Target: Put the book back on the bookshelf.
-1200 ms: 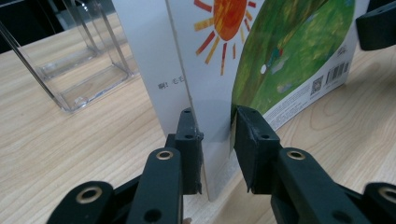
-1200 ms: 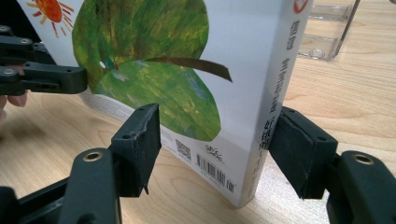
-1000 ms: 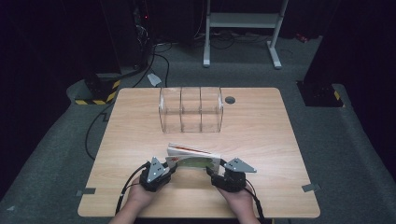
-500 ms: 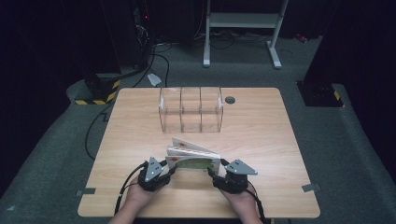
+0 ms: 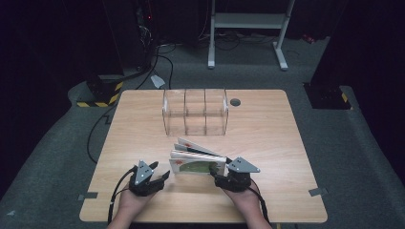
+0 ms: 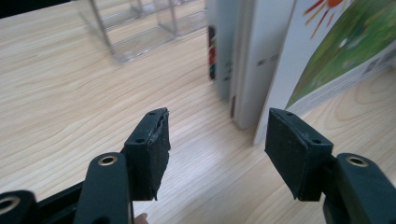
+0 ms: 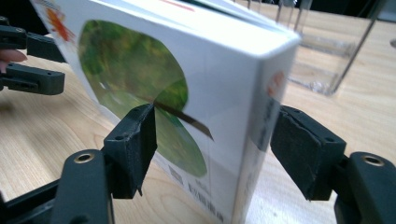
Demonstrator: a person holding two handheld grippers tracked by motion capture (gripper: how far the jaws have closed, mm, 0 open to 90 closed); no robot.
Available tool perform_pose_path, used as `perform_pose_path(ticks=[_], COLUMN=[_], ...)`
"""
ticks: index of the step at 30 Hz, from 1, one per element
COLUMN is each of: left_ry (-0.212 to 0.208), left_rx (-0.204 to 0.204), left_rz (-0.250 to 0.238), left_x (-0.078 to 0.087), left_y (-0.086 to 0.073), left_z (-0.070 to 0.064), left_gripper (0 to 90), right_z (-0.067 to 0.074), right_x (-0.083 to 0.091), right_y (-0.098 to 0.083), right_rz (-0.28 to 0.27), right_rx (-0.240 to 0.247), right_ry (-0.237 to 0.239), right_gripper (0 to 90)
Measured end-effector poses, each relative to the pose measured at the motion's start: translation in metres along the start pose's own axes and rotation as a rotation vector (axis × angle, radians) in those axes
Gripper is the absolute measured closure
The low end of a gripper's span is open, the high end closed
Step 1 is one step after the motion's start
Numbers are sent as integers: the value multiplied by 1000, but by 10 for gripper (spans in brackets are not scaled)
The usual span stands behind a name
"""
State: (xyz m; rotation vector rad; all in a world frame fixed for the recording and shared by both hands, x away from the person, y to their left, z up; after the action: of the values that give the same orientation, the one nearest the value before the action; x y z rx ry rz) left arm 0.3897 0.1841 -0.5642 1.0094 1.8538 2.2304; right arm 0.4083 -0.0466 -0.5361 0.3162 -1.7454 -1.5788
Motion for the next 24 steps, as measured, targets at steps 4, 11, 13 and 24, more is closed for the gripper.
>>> perform_pose_path(ticks=[4, 11, 13, 24], left_ry=[26, 117, 133, 156], left_rx=[13, 22, 39, 104], left_rz=[31, 117, 135, 181], left_x=[2, 3, 1, -8], left_y=[-6, -21, -25, -31], left_z=[7, 25, 30, 43], left_gripper=[375, 339, 328, 310], right_z=[3, 6, 7, 16], right_x=[-1, -3, -3, 4], right_y=[9, 11, 11, 9], right_rz=[-28, -47, -50, -64], right_rx=[21, 30, 32, 66], right_ry=[11, 27, 25, 63], right_gripper=[324, 364, 385, 631])
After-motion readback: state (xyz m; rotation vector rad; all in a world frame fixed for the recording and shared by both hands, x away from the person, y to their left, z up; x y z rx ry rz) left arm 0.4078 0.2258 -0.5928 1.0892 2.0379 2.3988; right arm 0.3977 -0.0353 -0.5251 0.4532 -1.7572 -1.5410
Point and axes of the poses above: each handheld gripper's, and its own axes: x roughly backward along the jaws, y roughly out of its top, z roughly to its left, the point moved 10 cm from there along -x, roughly forward along the jaws, and after that the axes turned 5 degrees about -z, right-handed, at the moved point
